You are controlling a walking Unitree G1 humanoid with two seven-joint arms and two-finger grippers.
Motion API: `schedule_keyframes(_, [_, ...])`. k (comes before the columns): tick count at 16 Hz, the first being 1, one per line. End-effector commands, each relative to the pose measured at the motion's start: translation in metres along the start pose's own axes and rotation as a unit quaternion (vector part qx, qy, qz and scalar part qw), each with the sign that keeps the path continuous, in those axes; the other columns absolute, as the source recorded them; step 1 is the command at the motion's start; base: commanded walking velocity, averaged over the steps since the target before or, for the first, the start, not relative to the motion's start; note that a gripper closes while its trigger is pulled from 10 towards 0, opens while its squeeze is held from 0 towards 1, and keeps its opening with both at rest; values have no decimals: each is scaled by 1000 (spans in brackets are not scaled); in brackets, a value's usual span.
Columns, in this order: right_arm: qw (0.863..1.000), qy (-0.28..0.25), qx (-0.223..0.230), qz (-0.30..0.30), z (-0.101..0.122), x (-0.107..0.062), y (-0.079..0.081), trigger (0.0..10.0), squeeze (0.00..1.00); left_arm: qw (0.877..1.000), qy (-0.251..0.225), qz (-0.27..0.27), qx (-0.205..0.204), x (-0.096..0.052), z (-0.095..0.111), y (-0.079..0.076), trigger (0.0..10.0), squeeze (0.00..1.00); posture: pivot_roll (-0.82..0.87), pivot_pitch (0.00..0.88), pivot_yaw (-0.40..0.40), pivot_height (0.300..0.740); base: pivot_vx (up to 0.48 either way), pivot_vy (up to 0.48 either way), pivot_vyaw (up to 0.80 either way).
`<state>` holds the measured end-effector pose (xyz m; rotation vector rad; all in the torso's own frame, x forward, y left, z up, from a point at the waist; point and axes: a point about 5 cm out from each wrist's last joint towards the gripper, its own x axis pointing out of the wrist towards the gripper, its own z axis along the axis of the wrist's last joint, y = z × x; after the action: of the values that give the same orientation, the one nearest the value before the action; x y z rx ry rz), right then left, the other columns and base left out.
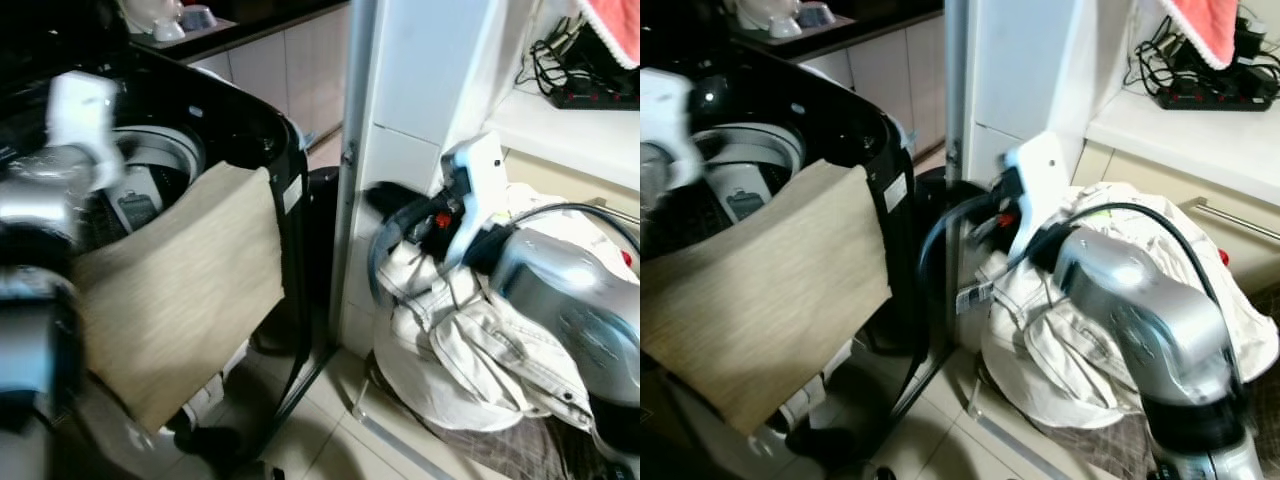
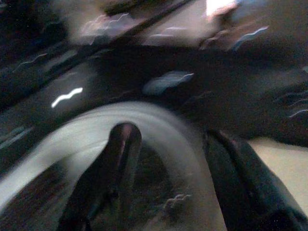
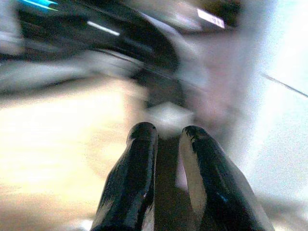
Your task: Clothes washing
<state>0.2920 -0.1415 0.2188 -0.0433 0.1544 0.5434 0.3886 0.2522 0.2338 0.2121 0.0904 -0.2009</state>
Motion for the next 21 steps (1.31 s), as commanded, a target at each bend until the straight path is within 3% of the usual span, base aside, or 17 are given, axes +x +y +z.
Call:
schedule_keyframes(1, [997,21,-1,-80,-7,-1,-22,10000,1000,996,-39,-76,-3,1,7,-21,10000,482,-111,0,37,740,0,0,0])
schedule_keyframes(2, [993,27,-13,-112,-11,-3,-34,10000,1000,991,-60,-119,2,0,8,-37,10000,0,-113,0,38,740,0,0,0])
schedule_keyframes(4, [982,54,-26,-178,-25,-10,-70,10000,1000,962,-111,-248,13,-11,7,-104,10000,0,-117,0,40,740,0,0,0])
schedule_keyframes(5, [980,68,-22,-186,-32,-13,-81,10000,1000,950,-118,-290,8,-16,6,-124,10000,0,-117,0,40,740,0,0,0])
schedule_keyframes(6, [980,68,-22,-186,-32,-13,-81,10000,1000,950,-118,-290,8,-16,6,-124,10000,0,-117,0,40,740,0,0,0])
schedule_keyframes(9, [970,91,6,-224,-58,-17,-114,10000,1000,924,-132,-359,-15,-29,3,-164,10000,0,-123,0,43,740,0,0,0])
schedule_keyframes(15, [952,157,8,-262,-100,-17,-147,10000,1000,903,-96,-418,-14,-54,-9,-189,10000,0,-107,0,39,740,0,0,0])
schedule_keyframes(16, [950,172,13,-262,-108,-17,-148,10000,0,902,-94,-422,-15,-57,-10,-190,10000,0,-107,0,39,740,0,0,0])
schedule_keyframes(20, [934,242,41,-259,-138,-26,-148,10000,0,896,-82,-436,-8,-62,-11,-194,10000,0,-105,0,39,740,0,0,0])
schedule_keyframes(21, [933,247,59,-255,-142,-26,-148,7608,0,895,-79,-439,-7,-63,-11,-194,10000,0,-98,0,34,740,0,0,0])
